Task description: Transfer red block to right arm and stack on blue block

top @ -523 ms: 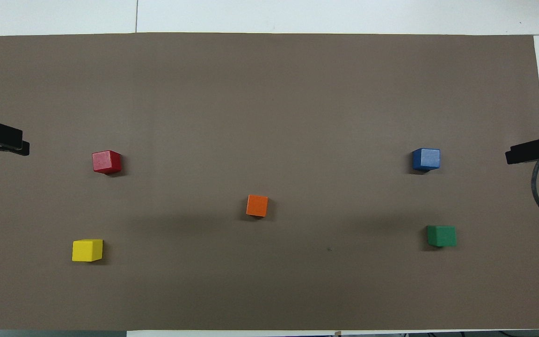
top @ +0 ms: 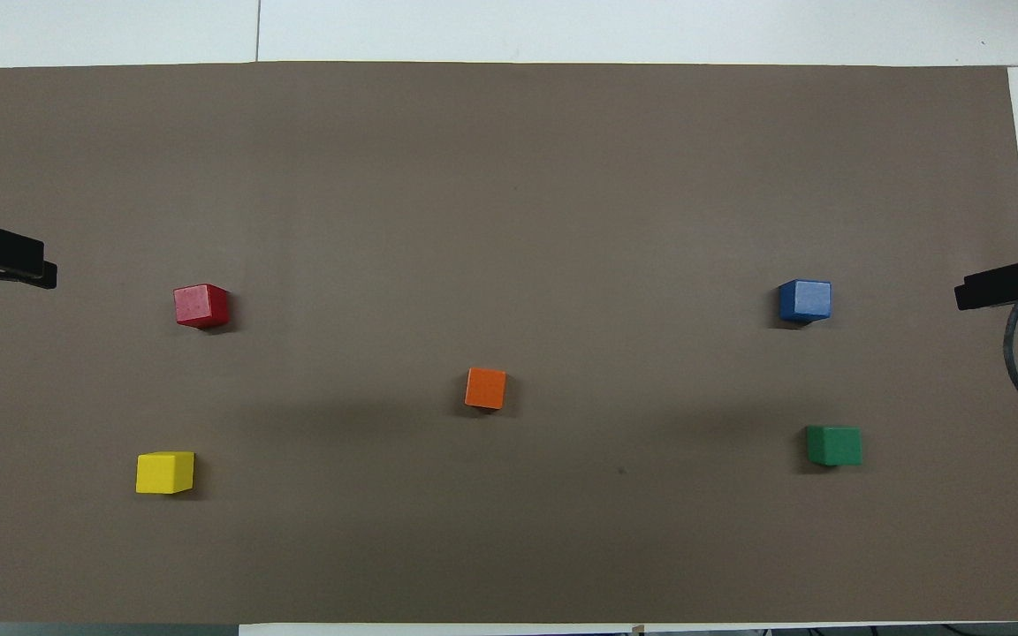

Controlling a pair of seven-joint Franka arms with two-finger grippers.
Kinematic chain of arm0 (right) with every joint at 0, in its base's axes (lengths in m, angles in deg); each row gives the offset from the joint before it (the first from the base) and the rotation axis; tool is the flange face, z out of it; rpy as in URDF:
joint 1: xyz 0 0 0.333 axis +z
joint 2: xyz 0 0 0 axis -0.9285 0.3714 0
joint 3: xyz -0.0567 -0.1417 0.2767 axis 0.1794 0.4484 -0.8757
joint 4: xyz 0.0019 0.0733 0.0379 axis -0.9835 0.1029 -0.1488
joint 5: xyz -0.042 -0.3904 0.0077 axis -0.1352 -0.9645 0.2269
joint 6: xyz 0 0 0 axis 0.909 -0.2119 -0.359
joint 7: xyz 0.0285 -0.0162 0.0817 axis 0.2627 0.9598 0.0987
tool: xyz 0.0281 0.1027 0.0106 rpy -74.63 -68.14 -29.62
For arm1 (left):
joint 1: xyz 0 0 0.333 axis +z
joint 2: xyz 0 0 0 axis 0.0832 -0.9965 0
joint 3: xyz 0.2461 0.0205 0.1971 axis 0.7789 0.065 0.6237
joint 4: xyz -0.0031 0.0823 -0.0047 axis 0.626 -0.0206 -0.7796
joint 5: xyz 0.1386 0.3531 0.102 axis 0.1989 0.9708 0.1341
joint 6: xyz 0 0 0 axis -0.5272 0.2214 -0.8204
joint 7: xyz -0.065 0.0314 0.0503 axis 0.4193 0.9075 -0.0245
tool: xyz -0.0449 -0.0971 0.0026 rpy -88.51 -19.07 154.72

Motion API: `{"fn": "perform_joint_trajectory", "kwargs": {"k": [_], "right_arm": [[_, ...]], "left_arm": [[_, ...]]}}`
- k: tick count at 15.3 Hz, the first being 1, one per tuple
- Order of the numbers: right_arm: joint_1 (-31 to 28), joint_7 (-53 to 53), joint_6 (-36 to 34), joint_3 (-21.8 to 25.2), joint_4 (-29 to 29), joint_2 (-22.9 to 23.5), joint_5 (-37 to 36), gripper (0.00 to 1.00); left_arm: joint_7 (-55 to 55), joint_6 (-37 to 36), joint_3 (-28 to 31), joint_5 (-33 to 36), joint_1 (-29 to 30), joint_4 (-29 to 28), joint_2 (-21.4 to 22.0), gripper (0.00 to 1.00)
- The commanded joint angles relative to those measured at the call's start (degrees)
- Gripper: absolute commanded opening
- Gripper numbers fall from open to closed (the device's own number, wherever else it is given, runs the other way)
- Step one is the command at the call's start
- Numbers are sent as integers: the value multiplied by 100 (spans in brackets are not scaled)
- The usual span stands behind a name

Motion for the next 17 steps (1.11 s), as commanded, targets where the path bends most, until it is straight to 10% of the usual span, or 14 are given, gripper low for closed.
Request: {"fn": "perform_joint_trajectory", "kwargs": {"k": [1, 11, 17], "right_arm": [[-70, -13, -71, -84, 88, -116, -63, 100], [-62, -47, -150, -84, 280, -212, 332, 100], [-281, -478, 139, -40, 1159, -353, 1947, 100]], "left_arm": [[130, 1191, 14, 112, 27, -1183, 317, 100], [68, 3750, 31, 139, 36, -2778, -771, 100], [103, 4385, 23, 297, 18, -2946, -1307, 100]]}}
